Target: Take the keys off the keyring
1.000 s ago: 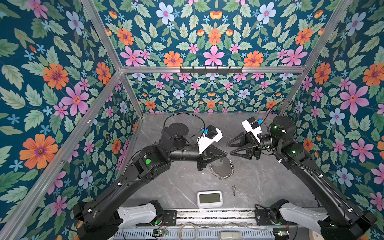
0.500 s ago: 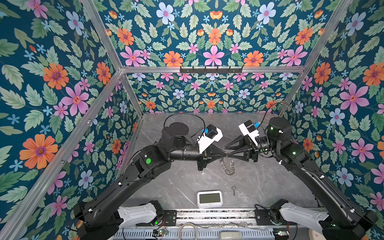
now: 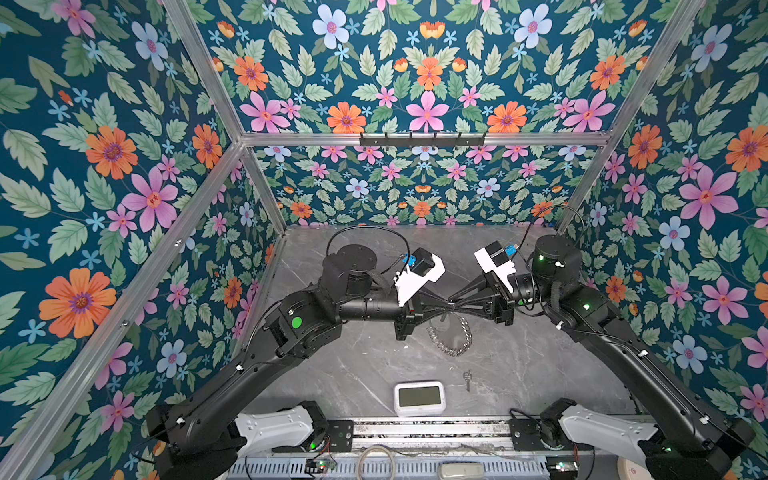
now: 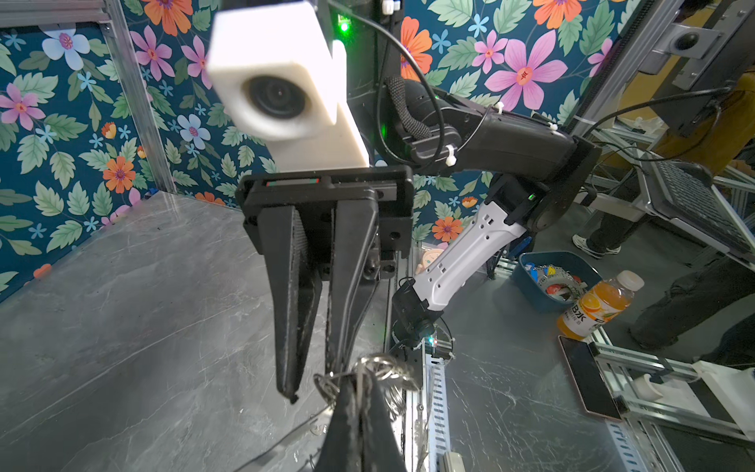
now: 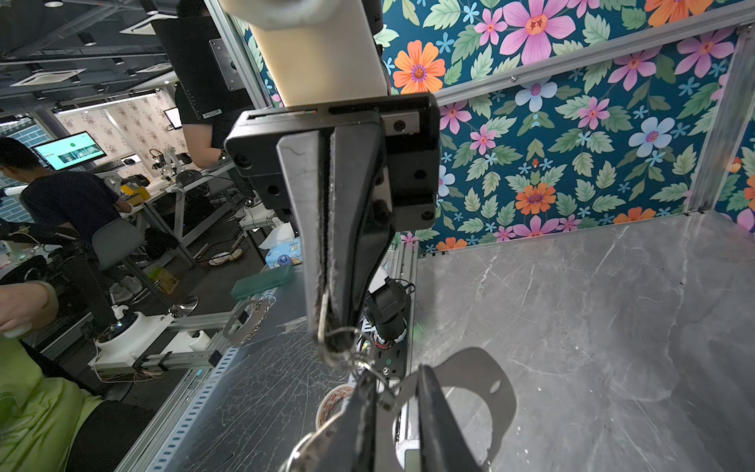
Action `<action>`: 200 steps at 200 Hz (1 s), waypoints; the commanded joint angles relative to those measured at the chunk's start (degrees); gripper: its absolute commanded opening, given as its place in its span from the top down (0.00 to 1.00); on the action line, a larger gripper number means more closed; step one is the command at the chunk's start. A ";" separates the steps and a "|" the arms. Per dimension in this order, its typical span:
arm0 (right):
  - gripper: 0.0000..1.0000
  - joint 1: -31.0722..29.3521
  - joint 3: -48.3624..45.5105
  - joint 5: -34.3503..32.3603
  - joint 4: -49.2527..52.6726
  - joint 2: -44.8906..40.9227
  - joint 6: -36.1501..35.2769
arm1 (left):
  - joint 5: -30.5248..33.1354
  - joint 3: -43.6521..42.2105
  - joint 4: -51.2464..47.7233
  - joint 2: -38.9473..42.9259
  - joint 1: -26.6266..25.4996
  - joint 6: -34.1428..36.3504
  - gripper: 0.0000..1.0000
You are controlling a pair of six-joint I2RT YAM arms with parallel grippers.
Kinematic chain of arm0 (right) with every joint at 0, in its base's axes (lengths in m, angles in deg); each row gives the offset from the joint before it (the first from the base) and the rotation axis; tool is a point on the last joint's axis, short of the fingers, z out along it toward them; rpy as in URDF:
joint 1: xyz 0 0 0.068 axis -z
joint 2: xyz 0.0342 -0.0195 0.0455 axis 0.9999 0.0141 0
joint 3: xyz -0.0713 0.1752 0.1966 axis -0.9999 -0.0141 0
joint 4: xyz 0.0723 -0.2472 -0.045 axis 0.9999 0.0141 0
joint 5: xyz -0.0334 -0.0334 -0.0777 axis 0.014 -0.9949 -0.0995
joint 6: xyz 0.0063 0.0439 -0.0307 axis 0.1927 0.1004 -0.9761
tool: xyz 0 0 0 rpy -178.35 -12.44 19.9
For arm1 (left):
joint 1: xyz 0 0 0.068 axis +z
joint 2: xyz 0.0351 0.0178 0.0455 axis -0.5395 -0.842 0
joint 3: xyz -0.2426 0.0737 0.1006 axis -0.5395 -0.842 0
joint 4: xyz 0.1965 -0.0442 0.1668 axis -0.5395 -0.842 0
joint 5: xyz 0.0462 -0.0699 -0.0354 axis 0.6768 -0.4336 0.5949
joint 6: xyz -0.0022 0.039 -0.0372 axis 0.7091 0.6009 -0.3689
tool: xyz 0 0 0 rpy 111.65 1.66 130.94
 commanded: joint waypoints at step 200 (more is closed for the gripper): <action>1.00 -0.09 -7.19 -14.58 -18.16 -5.10 13.01 | 10.21 -2.92 4.71 4.71 0.05 -2.13 1.00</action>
